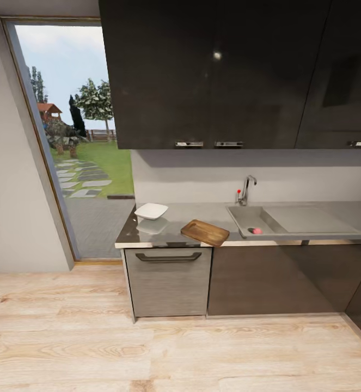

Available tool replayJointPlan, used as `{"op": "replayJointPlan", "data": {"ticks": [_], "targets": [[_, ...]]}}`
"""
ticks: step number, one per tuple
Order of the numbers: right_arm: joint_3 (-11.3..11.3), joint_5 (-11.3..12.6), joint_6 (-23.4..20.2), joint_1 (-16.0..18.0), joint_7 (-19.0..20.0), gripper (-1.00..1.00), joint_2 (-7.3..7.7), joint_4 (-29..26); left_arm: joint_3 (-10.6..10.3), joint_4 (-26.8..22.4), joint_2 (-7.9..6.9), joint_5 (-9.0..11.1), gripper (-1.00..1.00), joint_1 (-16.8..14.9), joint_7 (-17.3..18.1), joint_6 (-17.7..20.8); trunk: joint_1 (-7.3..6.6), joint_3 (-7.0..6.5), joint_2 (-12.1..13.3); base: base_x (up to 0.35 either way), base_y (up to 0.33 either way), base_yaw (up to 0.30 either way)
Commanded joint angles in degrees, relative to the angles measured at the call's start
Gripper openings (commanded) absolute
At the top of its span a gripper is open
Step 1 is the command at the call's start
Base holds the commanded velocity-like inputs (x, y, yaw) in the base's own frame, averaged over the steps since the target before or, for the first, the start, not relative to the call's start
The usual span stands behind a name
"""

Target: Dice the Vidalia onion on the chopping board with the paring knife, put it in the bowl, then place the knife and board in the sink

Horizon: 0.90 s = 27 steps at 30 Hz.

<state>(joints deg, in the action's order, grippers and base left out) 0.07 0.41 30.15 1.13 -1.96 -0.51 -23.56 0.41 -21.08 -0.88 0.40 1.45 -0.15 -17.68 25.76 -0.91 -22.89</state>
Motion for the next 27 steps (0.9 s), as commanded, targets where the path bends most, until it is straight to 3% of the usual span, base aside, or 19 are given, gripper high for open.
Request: {"op": "replayJointPlan", "data": {"ticks": [1, 27], "targets": [[0.0, 0.0, 0.2, 0.0, -0.1, 1.00, -0.02, 0.0, 0.0, -0.1, 0.00, 0.0, 1.00, 0.0, 0.0, -0.1, 0.02, 0.00, 0.0, 0.000, 0.000, 0.000], [-0.1, -0.1, 0.2, 0.0, -0.2, 1.00, -0.02, 0.0, -0.1, -0.1, 0.00, 0.0, 1.00, 0.0, 0.1, -0.1, 0.02, 0.00, 0.0, 0.000, 0.000, 0.000]]}}
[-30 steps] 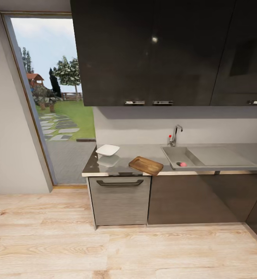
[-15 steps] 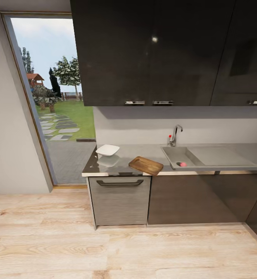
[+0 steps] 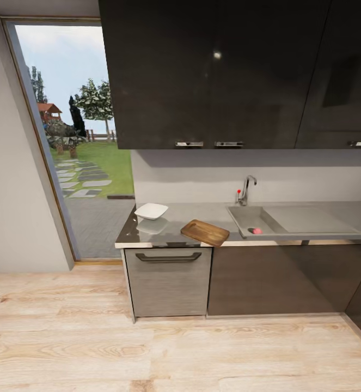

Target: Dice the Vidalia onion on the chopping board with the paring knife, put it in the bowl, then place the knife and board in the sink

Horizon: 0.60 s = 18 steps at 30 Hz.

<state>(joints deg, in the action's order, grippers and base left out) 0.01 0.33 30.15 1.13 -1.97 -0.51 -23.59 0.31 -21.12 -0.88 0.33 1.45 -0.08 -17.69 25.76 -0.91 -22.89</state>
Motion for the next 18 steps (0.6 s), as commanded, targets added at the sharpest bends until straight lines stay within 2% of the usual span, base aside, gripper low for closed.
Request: {"op": "replayJointPlan", "data": {"ticks": [1, 8, 18], "targets": [[0.0, 0.0, 0.2, 0.0, -0.2, 1.00, -0.02, 0.0, 0.0, -0.1, 0.00, 0.0, 1.00, 0.0, 0.0, -0.1, 0.02, 0.00, 0.0, 0.018, 0.000, 0.000], [0.0, 0.0, 0.2, 0.0, -0.1, 1.00, -0.02, 0.0, 0.0, -0.1, 0.01, 0.0, 1.00, 0.0, 0.0, -0.1, 0.02, 0.00, 0.0, 0.111, -0.026, 0.000], [0.0, 0.1, 0.2, 0.0, -0.1, 1.00, -0.02, 0.0, 0.0, -0.1, 0.01, 0.0, 1.00, 0.0, 0.0, -0.1, 0.02, 0.00, 0.0, 0.161, -0.171, 0.000]]}}
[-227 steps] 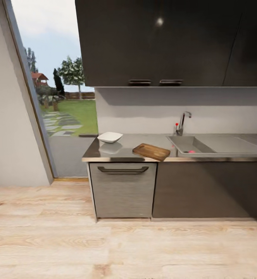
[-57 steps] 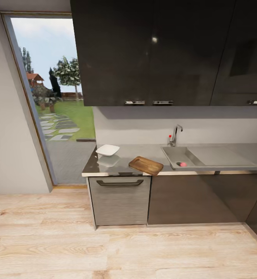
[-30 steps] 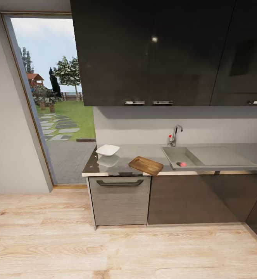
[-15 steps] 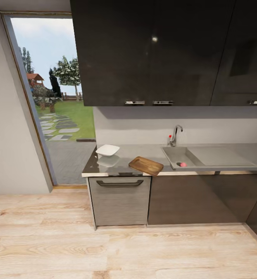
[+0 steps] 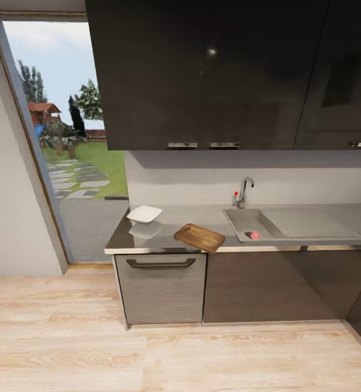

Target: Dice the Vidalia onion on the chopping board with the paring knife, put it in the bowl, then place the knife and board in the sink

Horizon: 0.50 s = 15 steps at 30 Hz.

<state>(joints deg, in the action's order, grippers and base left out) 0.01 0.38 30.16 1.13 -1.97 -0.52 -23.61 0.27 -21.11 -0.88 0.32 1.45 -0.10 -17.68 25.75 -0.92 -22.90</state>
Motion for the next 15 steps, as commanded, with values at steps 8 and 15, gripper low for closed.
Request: {"op": "replayJointPlan", "data": {"ticks": [8, 15], "targets": [[0.0, 0.1, 0.2, 0.0, -0.2, 1.00, 0.02, 0.1, -0.1, 0.0, -0.03, 0.0, 1.00, 0.0, 0.0, -0.2, 0.03, 0.01, 0.0, 0.094, -0.170, 0.000], [0.1, 0.1, 0.2, 0.0, -0.1, 1.00, 0.07, 0.1, -0.1, 0.1, -0.08, 0.0, 1.00, 0.0, 0.0, -0.2, 0.03, 0.01, 0.0, 0.007, -0.015, 0.000]]}}
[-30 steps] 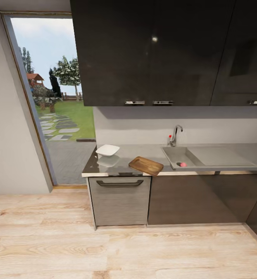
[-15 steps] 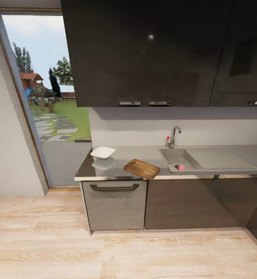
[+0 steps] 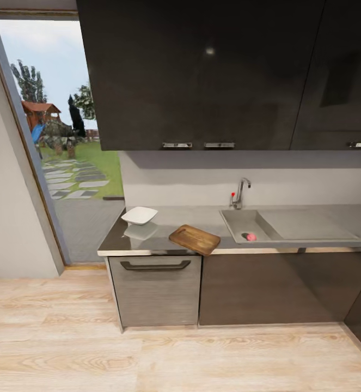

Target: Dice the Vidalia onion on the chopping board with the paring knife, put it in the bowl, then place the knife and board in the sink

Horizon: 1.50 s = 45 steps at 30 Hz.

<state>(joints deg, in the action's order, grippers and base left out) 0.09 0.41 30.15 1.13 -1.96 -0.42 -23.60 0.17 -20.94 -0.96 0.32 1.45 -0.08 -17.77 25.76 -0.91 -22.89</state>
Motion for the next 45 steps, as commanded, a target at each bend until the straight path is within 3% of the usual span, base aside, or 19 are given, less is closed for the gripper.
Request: {"op": "replayJointPlan", "data": {"ticks": [1, 29, 42, 45], "targets": [[0.0, 0.0, 0.2, 0.0, -0.1, 1.00, -0.02, 0.0, 0.0, -0.1, 0.00, 0.0, 1.00, 0.0, 0.0, -0.1, 0.02, 0.00, 0.0, 0.001, -0.002, 0.000], [-0.2, -0.1, -0.2, 0.0, -0.1, 1.00, 0.04, 0.7, 0.1, 0.0, -0.01, 0.0, 1.00, 0.0, 0.0, 0.0, 0.02, 0.00, 0.0, 0.000, 0.000, 0.000], [-0.3, 0.0, -0.3, 0.0, -0.1, 1.00, -0.22, 3.2, 0.1, 5.5, 1.28, 0.2, 1.00, 0.0, 0.0, 0.0, 0.02, 0.00, 0.0, 0.000, 0.000, 0.000], [-0.4, 0.0, -0.4, 0.0, -0.1, 1.00, -0.37, 6.9, 0.0, 5.7, 1.30, 0.1, 1.00, 0.0, 0.0, 0.0, 0.02, 0.00, 0.0, 0.000, 0.000, 0.000]]}}
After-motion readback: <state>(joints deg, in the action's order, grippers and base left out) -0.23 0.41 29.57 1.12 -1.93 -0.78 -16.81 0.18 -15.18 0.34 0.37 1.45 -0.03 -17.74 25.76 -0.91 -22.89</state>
